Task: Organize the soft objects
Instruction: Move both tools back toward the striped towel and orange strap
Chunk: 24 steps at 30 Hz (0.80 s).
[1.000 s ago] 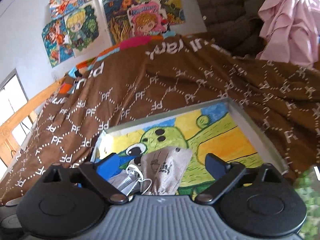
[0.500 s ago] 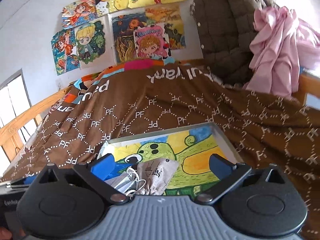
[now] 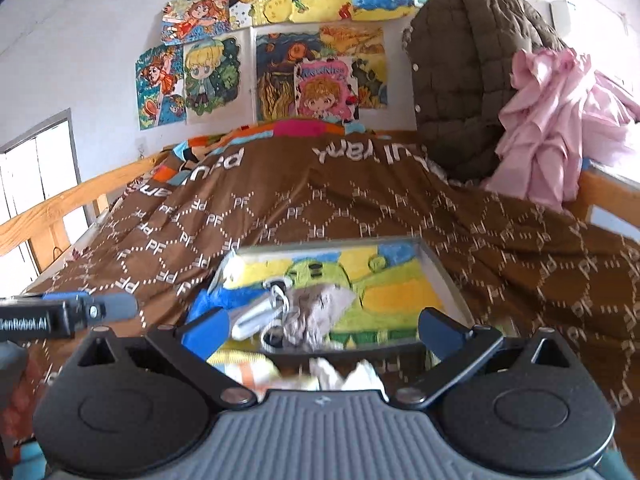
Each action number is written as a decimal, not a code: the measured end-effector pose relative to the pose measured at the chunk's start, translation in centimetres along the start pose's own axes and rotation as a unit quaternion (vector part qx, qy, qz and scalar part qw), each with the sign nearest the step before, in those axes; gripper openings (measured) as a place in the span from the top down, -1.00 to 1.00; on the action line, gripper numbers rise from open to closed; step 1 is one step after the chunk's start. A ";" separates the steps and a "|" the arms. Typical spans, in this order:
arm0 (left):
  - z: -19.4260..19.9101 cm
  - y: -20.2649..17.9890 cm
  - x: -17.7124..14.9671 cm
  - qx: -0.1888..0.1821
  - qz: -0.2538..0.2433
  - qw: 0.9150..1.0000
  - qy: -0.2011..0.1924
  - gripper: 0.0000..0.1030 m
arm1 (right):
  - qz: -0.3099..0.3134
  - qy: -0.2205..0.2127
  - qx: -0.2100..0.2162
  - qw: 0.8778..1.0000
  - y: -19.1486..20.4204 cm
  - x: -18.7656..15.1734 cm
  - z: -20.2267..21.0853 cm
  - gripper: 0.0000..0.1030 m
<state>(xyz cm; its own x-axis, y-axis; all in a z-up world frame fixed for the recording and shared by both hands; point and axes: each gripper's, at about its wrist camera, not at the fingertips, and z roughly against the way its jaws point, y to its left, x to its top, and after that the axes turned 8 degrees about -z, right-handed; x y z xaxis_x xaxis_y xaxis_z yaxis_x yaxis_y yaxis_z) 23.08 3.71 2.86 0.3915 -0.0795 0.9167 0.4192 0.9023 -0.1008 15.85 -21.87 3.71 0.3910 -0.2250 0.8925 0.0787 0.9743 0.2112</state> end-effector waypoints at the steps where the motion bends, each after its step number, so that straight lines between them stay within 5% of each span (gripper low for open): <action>1: 0.4 -0.2 -0.1 -0.001 -0.001 1.000 0.001 -0.98 | -0.003 0.003 -0.001 1.000 -0.2 -0.4 0.4 -0.99; 24: 6.0 -6.3 -4.0 -0.021 -0.050 0.998 0.039 -0.98 | -0.004 0.050 -0.053 0.997 -4.4 -5.3 8.4 -0.99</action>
<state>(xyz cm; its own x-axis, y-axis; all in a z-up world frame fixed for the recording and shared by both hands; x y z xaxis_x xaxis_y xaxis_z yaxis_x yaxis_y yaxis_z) 13.96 0.87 2.19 0.4078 -0.2026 0.8903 0.4932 0.8695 -0.0280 5.69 -25.09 1.40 0.4794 -0.2354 0.8454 0.1761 0.9696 0.1702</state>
